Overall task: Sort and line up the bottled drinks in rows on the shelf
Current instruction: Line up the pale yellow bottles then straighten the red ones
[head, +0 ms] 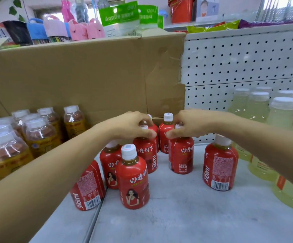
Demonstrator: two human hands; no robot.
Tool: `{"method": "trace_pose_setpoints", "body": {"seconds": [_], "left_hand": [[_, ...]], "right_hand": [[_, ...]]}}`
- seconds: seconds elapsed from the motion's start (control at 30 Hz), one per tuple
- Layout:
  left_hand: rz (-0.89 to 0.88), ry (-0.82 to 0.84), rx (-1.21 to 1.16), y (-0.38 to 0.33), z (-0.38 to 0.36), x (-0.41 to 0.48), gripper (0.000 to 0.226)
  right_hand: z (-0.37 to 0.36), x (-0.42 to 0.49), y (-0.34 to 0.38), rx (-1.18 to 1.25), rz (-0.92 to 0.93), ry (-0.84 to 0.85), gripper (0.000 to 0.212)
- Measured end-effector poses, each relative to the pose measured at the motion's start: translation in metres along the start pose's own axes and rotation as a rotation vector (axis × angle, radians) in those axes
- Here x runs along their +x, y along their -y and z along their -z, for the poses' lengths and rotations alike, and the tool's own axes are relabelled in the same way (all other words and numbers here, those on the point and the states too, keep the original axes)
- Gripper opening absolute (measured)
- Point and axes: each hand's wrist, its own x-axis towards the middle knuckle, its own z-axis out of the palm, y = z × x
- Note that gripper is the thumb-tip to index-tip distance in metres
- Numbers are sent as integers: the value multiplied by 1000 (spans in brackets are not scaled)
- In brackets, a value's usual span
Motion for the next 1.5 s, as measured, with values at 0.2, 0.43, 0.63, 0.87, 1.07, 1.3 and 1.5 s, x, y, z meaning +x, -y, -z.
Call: {"method": "trace_pose_setpoints", "body": {"seconds": [0.2, 0.43, 0.63, 0.87, 1.07, 1.3, 1.5], "left_hand": [[-138, -36, 56, 7, 0, 4, 22], [-148, -59, 52, 10, -6, 15, 28], [-204, -76, -11, 12, -10, 11, 30], [-204, -81, 4, 9, -12, 16, 31], [-193, -103, 24, 8, -16, 19, 33], [-85, -108, -24, 0, -10, 0, 41], [-105, -356, -443, -6, -16, -71, 29]], "right_hand": [[-1, 2, -13, 114, 104, -14, 26], [-8, 16, -6, 192, 71, -74, 22], [-12, 19, -6, 205, 93, -113, 22], [-14, 18, -5, 217, 93, -122, 20], [-17, 13, -1, 208, 74, -162, 28], [-17, -7, 2, 191, 32, -159, 63], [-25, -70, -16, 253, 75, -449, 55]]}}
